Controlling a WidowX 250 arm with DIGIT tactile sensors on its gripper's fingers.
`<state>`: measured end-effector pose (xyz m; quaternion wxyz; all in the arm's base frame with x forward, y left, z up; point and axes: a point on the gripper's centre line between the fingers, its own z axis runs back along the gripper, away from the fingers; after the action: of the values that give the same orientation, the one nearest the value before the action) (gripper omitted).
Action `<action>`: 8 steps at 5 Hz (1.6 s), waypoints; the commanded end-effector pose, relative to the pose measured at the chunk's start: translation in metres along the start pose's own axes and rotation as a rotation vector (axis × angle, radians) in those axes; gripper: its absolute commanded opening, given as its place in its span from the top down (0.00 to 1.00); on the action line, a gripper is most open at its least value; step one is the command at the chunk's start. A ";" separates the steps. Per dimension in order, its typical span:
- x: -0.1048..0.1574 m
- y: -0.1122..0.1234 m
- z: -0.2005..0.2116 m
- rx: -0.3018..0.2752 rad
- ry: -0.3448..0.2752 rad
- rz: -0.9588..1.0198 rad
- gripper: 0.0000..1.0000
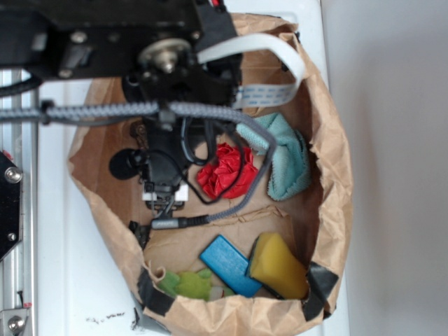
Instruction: Grab the rock.
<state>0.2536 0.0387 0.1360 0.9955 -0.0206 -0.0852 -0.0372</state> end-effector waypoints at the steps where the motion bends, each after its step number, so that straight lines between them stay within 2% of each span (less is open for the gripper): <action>1: 0.002 0.012 -0.038 0.006 -0.001 -0.056 0.00; 2: 0.004 0.013 -0.043 0.024 -0.012 -0.065 0.00; 3: 0.005 0.020 -0.045 0.010 -0.007 -0.045 0.00; 4: 0.004 0.024 -0.050 0.032 -0.014 -0.043 0.00; 5: 0.004 0.025 -0.053 0.039 0.009 -0.048 0.00; 6: -0.003 0.029 -0.050 0.003 0.047 -0.044 0.00; 7: -0.015 0.034 -0.049 0.011 0.061 -0.058 0.00; 8: -0.026 0.042 -0.046 0.064 0.061 -0.065 0.00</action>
<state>0.2351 0.0744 0.0708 0.9966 0.0021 -0.0308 -0.0758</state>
